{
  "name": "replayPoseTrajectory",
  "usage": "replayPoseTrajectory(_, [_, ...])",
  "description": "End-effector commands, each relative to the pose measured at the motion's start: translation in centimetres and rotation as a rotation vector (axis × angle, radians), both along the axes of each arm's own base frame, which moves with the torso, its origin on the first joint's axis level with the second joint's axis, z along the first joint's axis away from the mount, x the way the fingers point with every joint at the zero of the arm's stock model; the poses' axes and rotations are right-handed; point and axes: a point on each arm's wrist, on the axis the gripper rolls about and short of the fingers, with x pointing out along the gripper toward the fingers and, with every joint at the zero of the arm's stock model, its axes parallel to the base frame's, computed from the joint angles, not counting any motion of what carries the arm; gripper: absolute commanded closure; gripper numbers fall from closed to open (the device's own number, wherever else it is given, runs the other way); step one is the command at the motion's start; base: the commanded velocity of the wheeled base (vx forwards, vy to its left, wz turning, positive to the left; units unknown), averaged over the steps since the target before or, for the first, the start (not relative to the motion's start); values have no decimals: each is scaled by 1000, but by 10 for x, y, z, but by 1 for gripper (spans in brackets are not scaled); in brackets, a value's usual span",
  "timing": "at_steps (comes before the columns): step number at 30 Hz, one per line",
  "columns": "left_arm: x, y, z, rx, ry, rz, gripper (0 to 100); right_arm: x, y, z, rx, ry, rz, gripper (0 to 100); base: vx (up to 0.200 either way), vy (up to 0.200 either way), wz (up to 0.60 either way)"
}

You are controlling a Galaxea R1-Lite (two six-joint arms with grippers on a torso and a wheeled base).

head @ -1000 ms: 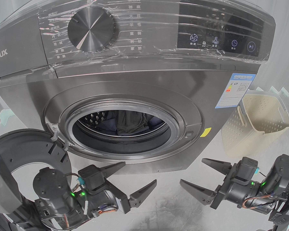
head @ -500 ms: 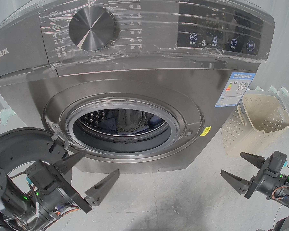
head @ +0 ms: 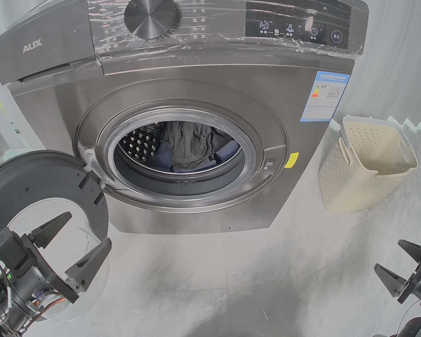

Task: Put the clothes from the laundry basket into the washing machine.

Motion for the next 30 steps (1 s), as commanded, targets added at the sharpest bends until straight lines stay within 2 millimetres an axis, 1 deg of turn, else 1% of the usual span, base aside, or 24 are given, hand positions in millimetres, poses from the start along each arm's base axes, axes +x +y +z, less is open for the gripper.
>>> replayPoseTrajectory(1, [-35, 40, 1, -25, -71, 95, 0, -48, -21, -9, 3, -171, -177, 0, -200, 0, 0])
replayPoseTrajectory(4, [-42, 47, -4, -13, -50, 133, 0, -58, -24, -12, 4, -192, -224, 0, -200, 0, 0])
replayPoseTrajectory(6, [-46, 51, -8, -10, -38, 171, 0, -62, -24, -18, -8, -185, -244, 0, -200, 0, 0])
replayPoseTrajectory(8, [-48, 54, -9, -4, -34, 203, 0, -65, -24, -22, -17, -186, -253, 0, 0, 0, 0])
replayPoseTrajectory(9, [-52, 59, -12, 6, -36, 262, 0, -69, -25, -31, -40, -186, -273, 0, 0, 0, 0])
replayPoseTrajectory(10, [-55, 61, -13, 3, -43, 285, 0, -69, -25, -37, -50, -171, -277, 0, 0, 0, 0])
replayPoseTrajectory(13, [-61, 63, -16, 1, -49, 302, 0, -67, -25, -43, -60, -133, -289, 0, 0, 0, 0])
replayPoseTrajectory(14, [-65, 65, -18, 2, -49, 311, 0, -67, -25, -44, -64, -122, -318, 0, 0, 0, 0])
replayPoseTrajectory(16, [-76, 68, -26, 16, -51, 335, 0, -67, -28, -44, -79, -118, -434, 0, 0, 0, 0])
replayPoseTrajectory(19, [-91, 69, -37, 35, -74, 314, 0, -69, -27, -45, -86, -121, -495, 0, 0, 0, 0])
replayPoseTrajectory(20, [-95, 68, -41, 44, -76, 298, 0, -69, -26, -45, -86, -127, -489, 0, 0, 0, 0])
replayPoseTrajectory(21, [-100, 68, -46, 51, -73, 284, 0, -71, -25, -45, -72, -150, -447, 0, 0, 0, 0])
replayPoseTrajectory(22, [-104, 67, -51, 57, -67, 271, 0, -74, -22, -48, -63, -176, -365, 0, 0, 0, 0])
replayPoseTrajectory(23, [-107, 67, -56, 59, -57, 256, 0, -75, -21, -52, -69, -159, -292, 0, 0, 0, 0])
replayPoseTrajectory(24, [-110, 66, -63, 58, -34, 235, 0, -76, -20, -54, -76, -146, -257, 0, 0, 0, 0])
replayPoseTrajectory(26, [-112, 65, -73, 70, 23, 240, 0, -76, -21, -52, -66, -153, -323, 0, 0, 0, 0])
replayPoseTrajectory(30, [-116, 65, -76, 60, 22, 284, 0, -76, -22, -52, -35, -150, -358, 0, 0, 0, 0])
